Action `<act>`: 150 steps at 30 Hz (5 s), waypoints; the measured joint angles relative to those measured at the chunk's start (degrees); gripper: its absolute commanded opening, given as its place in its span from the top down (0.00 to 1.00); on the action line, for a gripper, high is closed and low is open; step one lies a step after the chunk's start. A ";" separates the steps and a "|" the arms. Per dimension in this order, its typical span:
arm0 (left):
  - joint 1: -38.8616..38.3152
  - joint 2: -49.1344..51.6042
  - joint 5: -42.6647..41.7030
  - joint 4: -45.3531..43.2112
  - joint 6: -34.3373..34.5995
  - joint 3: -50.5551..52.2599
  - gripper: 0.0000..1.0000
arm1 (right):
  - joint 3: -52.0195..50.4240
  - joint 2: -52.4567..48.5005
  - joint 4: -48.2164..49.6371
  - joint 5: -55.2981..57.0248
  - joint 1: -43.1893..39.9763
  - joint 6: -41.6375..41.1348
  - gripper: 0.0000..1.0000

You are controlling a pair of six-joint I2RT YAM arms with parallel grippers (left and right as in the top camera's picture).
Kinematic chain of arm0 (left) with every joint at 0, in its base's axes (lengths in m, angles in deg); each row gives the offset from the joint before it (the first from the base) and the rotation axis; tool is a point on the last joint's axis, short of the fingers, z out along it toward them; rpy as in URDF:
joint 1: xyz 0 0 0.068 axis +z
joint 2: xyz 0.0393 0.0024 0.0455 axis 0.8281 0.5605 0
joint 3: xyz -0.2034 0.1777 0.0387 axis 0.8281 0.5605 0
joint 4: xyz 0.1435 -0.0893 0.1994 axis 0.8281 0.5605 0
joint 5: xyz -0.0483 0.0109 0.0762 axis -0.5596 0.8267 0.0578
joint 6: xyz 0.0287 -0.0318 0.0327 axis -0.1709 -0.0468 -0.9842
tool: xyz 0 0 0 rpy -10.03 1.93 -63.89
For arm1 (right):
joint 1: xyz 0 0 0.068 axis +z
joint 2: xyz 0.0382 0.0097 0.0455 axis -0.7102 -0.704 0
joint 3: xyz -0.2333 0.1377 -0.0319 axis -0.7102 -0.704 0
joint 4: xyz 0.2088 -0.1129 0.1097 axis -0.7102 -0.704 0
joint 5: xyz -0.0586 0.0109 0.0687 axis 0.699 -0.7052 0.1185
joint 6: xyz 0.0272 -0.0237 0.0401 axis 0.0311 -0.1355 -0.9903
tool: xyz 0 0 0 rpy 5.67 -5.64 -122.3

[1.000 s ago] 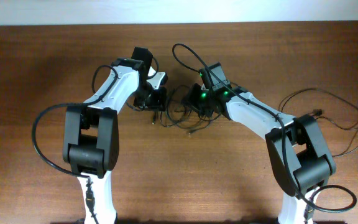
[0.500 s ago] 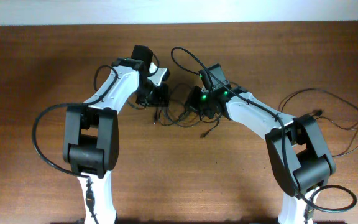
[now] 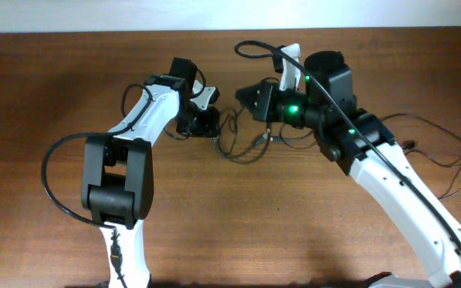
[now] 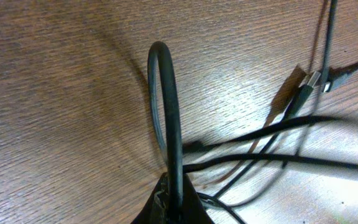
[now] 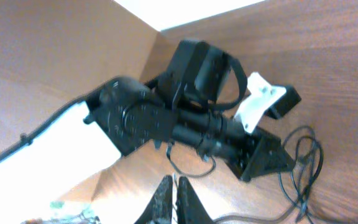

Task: Untangle cables

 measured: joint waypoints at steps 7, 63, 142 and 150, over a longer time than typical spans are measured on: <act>0.00 0.00 -0.02 -0.15 0.00 0.02 1.00 | 0.35 -8.28 -27.36 4.02 0.02 10.25 0.67; 1.86 0.00 -29.90 4.52 4.17 0.11 0.52 | 0.17 -26.77 -6.73 5.14 6.45 14.75 0.54; -1.40 0.00 8.87 2.43 7.98 0.13 0.92 | -11.76 -14.38 -14.38 29.44 -0.37 -6.86 0.96; -1.40 0.00 9.07 2.45 8.52 0.13 0.47 | -11.76 -14.38 -14.40 29.77 -0.37 -6.86 0.96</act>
